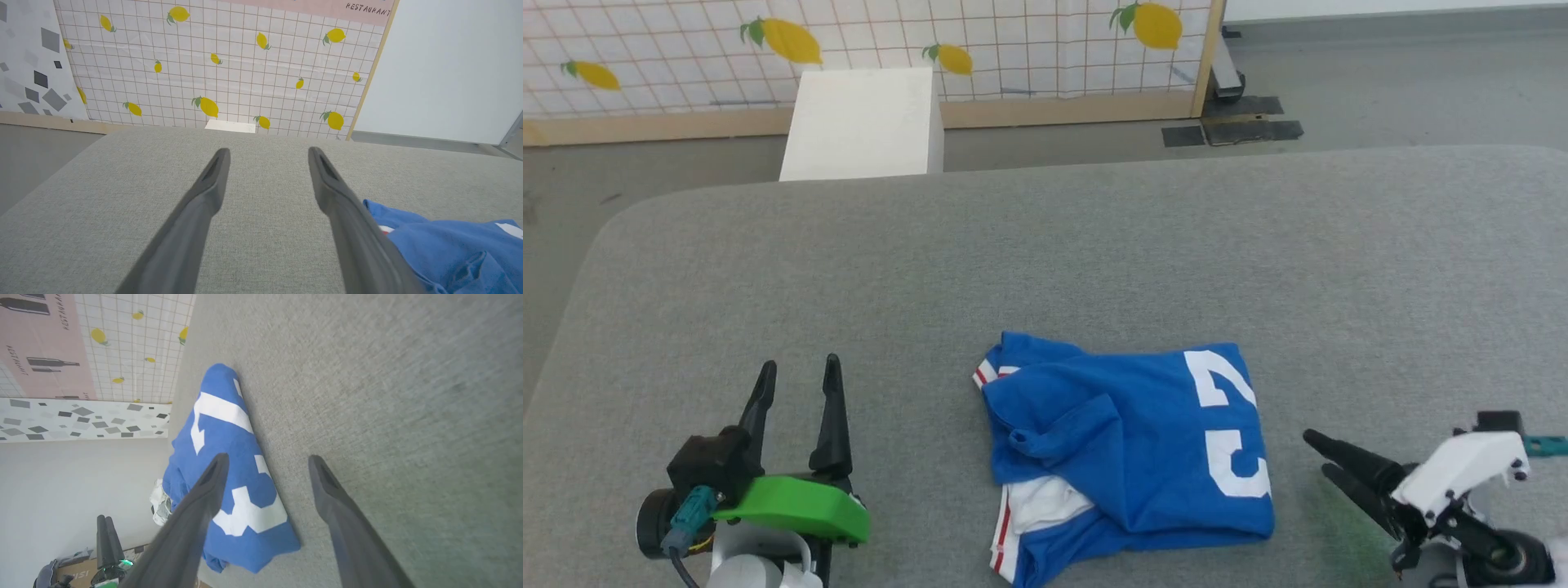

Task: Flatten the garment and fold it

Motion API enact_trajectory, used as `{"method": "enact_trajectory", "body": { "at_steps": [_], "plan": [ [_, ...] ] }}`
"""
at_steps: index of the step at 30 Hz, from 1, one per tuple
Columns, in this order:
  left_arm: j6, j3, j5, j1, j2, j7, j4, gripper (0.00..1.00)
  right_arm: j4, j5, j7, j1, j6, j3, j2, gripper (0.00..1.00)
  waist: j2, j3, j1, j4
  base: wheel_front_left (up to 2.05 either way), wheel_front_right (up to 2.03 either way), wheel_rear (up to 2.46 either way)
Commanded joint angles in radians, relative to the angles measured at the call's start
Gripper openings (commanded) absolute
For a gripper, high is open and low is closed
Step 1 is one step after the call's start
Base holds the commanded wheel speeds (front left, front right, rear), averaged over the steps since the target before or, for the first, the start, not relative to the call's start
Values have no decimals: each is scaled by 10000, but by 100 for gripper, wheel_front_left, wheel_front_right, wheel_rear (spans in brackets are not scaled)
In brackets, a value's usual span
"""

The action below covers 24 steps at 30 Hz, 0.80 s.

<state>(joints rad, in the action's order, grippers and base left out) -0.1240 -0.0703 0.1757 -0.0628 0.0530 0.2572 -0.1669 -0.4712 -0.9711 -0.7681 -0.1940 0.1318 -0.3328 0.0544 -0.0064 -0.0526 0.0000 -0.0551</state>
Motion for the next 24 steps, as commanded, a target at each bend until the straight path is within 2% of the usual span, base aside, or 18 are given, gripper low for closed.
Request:
{"method": "enact_trajectory", "body": {
  "at_steps": [1,4,9,15,16,17,19,24],
  "plan": [
    [-67,24,-18,-57,-27,46,37,100,-361,4,-416,-426,-11,-63,-34,100,64,-85,0,103,0,0,0],
    [-67,55,-13,-118,-28,46,35,100,-1138,-105,-1091,-977,-11,-5,-37,100,64,-168,0,235,0,0,0],
    [-67,39,-22,-218,-28,46,15,100,-1873,15,-1731,-1578,-11,774,-39,100,64,-289,0,454,0,0,0],
    [-67,50,-13,-279,-28,46,-8,100,-2156,-170,-1617,-1950,-11,1986,-40,100,64,-361,0,664,0,0,0],
    [-67,54,-6,-287,-28,46,-14,100,-2177,-142,-1563,-1972,-11,2186,-40,71,64,-368,0,691,0,0,0],
    [-67,54,1,-291,-28,46,-17,100,-2158,-40,-1470,-1983,-11,2323,-40,36,64,-371,0,710,0,0,0],
    [-67,57,17,-292,-28,46,-14,100,-2027,412,-1135,-1981,-11,2522,-40,0,64,-377,0,741,0,0,0],
    [-42,-62,36,-189,-28,46,104,100,-982,2390,-290,-2037,-11,3054,45,0,64,-445,0,541,0,0,0]
  ]
}}
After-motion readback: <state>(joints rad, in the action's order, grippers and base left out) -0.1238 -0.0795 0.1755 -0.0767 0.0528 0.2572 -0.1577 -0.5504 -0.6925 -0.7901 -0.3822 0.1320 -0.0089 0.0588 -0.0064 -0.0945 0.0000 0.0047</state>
